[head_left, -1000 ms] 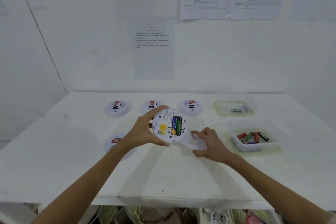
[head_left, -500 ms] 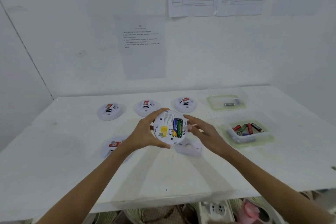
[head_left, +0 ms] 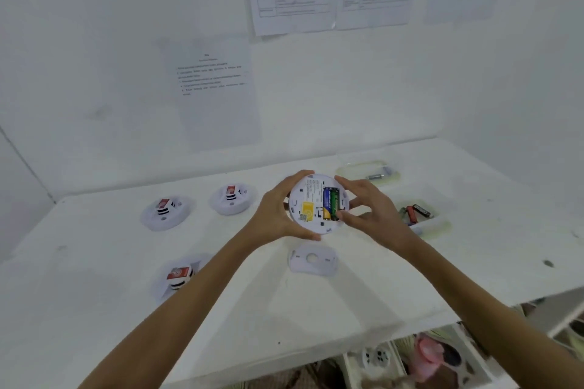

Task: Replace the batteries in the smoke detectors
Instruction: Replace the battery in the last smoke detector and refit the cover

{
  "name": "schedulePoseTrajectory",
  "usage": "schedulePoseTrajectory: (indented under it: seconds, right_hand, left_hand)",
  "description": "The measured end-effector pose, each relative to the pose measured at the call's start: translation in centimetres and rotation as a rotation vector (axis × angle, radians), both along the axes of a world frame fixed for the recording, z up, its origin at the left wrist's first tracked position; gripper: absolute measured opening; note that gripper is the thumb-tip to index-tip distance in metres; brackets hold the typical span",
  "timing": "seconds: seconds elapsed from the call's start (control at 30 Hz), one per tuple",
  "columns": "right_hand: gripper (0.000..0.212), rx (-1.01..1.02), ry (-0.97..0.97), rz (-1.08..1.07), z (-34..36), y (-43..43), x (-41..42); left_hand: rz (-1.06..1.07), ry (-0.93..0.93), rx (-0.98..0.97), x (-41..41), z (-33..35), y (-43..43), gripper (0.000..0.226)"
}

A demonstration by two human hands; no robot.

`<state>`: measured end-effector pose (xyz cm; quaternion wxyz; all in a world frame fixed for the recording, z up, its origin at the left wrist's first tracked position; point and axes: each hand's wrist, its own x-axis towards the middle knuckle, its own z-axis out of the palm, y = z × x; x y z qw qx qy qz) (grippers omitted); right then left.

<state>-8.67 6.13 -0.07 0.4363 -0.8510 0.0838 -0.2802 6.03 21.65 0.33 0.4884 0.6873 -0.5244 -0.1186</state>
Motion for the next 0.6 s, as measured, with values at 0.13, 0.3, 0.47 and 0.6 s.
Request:
schedulePoseTrajectory:
  seconds: [0.13, 0.3, 0.47, 0.6]
  right_hand:
    - [0.066, -0.266, 0.065, -0.046, 0.7, -4.2, -0.8]
    - [0.076, -0.449, 0.194, 0.026, 1.7, -9.2, -1.6]
    - [0.079, -0.525, 0.277, 0.125, 2.1, -13.9, -2.2]
    - [0.084, -0.564, 0.291, 0.169, 1.1, -16.8, -2.0]
  left_hand:
    - [0.009, -0.033, 0.008, -0.8, -0.2, -3.9, 0.105]
    - [0.001, -0.042, 0.038, -2.4, -0.5, -9.0, 0.100]
    - [0.022, -0.035, 0.048, -3.3, -1.1, -13.6, 0.095]
    - [0.043, -0.049, 0.027, -3.7, -1.7, -15.8, 0.091]
